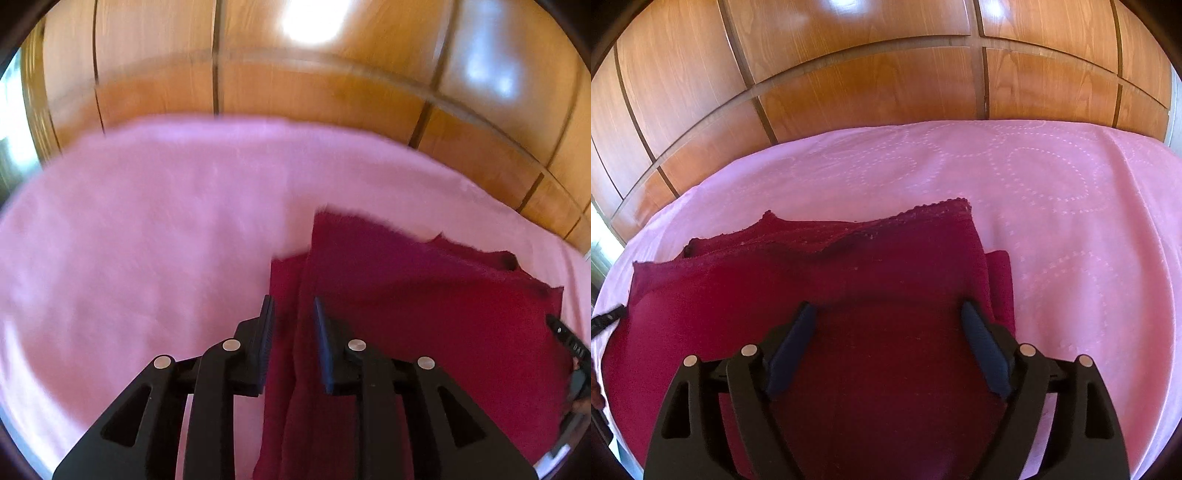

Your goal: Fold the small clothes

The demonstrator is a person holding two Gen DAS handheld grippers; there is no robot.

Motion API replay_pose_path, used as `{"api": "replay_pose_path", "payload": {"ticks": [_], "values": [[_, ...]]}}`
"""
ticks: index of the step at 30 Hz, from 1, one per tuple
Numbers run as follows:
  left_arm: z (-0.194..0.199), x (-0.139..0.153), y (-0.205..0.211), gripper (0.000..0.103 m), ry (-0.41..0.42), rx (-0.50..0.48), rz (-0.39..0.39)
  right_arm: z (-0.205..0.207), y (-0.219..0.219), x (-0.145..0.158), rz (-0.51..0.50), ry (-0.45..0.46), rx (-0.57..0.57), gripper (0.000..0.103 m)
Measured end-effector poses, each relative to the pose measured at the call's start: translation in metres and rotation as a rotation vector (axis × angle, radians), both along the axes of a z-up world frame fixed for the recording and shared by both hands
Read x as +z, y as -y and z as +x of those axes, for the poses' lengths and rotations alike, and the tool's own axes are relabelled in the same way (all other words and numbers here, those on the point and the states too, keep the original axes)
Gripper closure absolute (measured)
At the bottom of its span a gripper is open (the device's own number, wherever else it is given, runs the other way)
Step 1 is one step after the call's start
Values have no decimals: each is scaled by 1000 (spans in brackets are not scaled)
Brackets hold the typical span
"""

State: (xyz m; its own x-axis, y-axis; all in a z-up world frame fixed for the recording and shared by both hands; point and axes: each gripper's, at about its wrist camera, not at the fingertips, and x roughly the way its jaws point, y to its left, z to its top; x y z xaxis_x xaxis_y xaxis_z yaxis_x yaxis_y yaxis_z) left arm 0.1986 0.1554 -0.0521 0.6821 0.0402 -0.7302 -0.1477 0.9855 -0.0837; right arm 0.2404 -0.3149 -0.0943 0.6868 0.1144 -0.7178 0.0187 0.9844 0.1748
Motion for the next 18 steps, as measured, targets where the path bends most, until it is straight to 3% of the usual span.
{"api": "replay_pose_path", "payload": {"ticks": [3,7,18], "values": [[-17,27,20,83,104,-52,70,0,-1,0,-5,0,-2,21],[-25,45,38,83,165,-133,115,0,-2,0,-9,1,-2,21],[-5,36,69,83,143,-220,147,0,2,-2,9,8,10,17]]}}
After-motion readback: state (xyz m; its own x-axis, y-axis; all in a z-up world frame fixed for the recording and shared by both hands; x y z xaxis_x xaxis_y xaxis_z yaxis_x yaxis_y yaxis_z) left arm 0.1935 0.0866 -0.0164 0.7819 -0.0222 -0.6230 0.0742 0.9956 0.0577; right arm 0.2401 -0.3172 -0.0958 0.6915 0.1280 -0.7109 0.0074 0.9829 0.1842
